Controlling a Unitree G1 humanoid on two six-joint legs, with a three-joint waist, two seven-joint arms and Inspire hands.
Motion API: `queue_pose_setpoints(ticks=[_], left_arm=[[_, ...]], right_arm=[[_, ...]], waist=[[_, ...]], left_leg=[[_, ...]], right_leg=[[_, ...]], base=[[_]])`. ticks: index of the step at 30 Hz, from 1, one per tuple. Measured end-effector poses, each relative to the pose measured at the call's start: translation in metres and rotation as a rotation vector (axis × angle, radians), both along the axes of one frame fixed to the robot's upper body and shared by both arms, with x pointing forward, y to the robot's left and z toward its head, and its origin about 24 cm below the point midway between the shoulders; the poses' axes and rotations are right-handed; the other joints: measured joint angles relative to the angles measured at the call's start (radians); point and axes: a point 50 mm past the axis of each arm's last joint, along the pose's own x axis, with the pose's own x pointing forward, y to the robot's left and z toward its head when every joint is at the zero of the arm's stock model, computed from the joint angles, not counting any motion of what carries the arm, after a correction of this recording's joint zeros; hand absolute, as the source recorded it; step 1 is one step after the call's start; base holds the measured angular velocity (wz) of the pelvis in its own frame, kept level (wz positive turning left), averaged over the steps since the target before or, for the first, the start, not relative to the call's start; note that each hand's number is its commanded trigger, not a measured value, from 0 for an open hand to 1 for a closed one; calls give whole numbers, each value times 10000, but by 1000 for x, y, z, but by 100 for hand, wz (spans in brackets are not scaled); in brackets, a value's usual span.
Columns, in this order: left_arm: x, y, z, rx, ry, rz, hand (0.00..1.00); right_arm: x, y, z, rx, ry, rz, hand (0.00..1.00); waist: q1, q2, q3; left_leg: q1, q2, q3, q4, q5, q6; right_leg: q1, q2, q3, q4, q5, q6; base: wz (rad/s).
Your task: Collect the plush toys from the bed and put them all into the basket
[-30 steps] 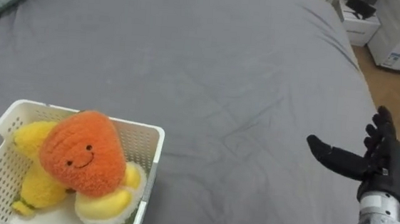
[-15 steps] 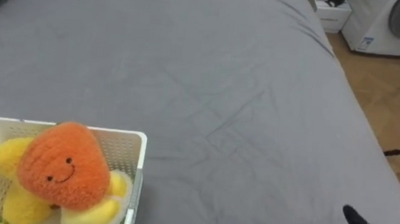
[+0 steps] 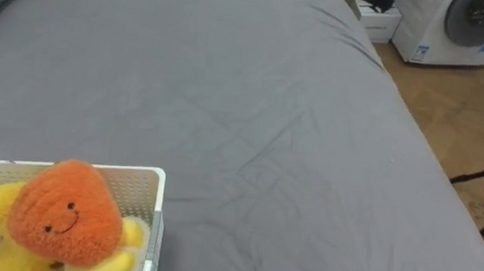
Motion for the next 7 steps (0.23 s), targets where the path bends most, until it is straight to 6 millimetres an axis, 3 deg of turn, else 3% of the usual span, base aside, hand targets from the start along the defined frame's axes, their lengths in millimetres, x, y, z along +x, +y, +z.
queue_pose_setpoints(ticks=[4, 7], left_arm=[[0, 2, 0, -63, 51, 250, 0], [4, 1, 0, -49, 177, -45, 0]], right_arm=[[-14, 10, -1, 901, 625, 867, 0], [-8, 12, -3, 1306, 739, 1817, 0]], waist=[[51, -46, -24], [107, -40, -24]], left_leg=[[13, 0, 3, -2, 1, 0], [29, -3, -3, 5, 2, 2]], right_leg=[[10, -1, -23, 6, -5, -3], [19, 22, -28, 9, -2, -3]], base=[[2], [0]])
